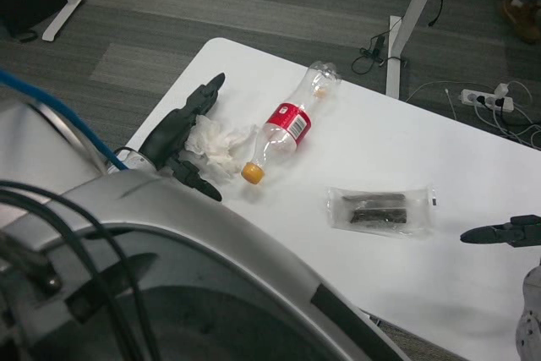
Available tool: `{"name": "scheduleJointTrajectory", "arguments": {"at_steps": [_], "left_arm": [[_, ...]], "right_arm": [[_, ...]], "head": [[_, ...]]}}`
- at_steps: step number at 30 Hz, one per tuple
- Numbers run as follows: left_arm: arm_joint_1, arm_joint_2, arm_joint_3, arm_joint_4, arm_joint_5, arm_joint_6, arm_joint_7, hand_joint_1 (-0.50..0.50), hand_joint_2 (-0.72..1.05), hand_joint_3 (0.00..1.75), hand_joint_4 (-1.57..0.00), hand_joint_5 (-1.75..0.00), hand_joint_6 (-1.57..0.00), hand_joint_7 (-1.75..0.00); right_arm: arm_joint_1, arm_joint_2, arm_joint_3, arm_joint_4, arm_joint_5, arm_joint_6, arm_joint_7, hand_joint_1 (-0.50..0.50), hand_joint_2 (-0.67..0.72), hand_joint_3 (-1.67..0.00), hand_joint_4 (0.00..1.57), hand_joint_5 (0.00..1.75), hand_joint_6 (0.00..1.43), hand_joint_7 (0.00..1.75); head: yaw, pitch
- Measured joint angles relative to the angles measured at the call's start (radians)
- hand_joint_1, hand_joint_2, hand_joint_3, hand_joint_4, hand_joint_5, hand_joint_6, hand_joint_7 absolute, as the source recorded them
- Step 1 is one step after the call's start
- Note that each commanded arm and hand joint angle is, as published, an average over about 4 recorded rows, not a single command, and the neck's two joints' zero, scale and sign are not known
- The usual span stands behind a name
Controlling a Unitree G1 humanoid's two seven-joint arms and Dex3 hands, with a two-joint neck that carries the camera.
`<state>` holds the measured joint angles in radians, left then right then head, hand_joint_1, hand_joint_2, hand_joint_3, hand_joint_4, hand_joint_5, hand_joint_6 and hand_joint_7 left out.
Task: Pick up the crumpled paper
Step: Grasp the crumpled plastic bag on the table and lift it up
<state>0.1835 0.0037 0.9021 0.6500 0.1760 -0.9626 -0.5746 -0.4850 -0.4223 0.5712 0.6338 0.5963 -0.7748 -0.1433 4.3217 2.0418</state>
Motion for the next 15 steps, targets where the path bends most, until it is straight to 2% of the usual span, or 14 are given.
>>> {"name": "scheduleJointTrajectory", "arguments": {"at_steps": [1, 2, 4, 7, 11, 14, 15], "left_arm": [[-0.003, 0.005, -0.001, 0.0, 0.006, 0.004, -0.008, 0.11, 0.01, 0.0, -0.08, 0.0, 0.0, 0.0], [-0.005, 0.007, -0.002, 0.0, 0.009, 0.007, -0.011, 0.27, 0.05, 0.0, -0.1, 0.0, 0.0, 0.0], [-0.009, 0.01, -0.004, 0.0, 0.012, 0.01, -0.015, 0.49, 0.14, 0.0, -0.15, 0.0, 0.0, 0.0], [-0.013, 0.012, -0.006, 0.0, 0.017, 0.013, -0.016, 0.5, 0.16, 0.0, -0.23, -0.13, 0.0, -0.02], [-0.02, 0.016, -0.006, 0.0, 0.028, 0.015, -0.016, 0.5, 0.29, 0.0, -0.49, -0.56, -0.01, -0.14], [-0.022, 0.02, -0.008, -0.001, 0.031, 0.012, -0.015, 0.5, 0.38, 0.0, -0.6, -0.8, -0.01, -0.14], [-0.023, 0.023, -0.009, -0.001, 0.03, 0.011, -0.014, 0.5, 0.43, 0.0, -0.67, -0.95, 0.0, -0.12]], "right_arm": [[0.0, 0.0, 0.0, 0.0, 0.0, 0.0, 0.0, -0.17, 0.72, 0.0, 0.0, 0.0, 0.0, 0.0], [0.0, 0.0, 0.0, 0.0, 0.0, 0.0, 0.0, -0.17, 0.72, 0.0, 0.0, 0.0, 0.0, 0.0], [0.0, 0.0, 0.001, 0.0, 0.0, 0.0, 0.0, -0.17, 0.72, 0.0, 0.0, 0.0, 0.0, 0.0], [0.0, 0.0, 0.001, 0.0, 0.001, 0.0, 0.0, -0.17, 0.72, 0.0, 0.0, 0.0, 0.0, 0.0], [0.0, 0.001, 0.002, 0.0, 0.002, 0.0, 0.0, -0.17, 0.72, 0.0, 0.0, 0.0, 0.0, 0.0], [0.0, 0.001, 0.002, 0.0, 0.003, 0.0, 0.0, -0.17, 0.72, 0.0, 0.0, 0.0, 0.0, 0.0], [0.0, 0.001, 0.002, 0.0, 0.004, 0.0, 0.0, -0.17, 0.72, 0.0, 0.0, 0.0, 0.0, 0.0]], "head": [[0.0, -0.001], [0.0, -0.001], [0.0, -0.002], [0.0, -0.005], [0.0, -0.008], [0.0, -0.01], [0.0, -0.01]]}}
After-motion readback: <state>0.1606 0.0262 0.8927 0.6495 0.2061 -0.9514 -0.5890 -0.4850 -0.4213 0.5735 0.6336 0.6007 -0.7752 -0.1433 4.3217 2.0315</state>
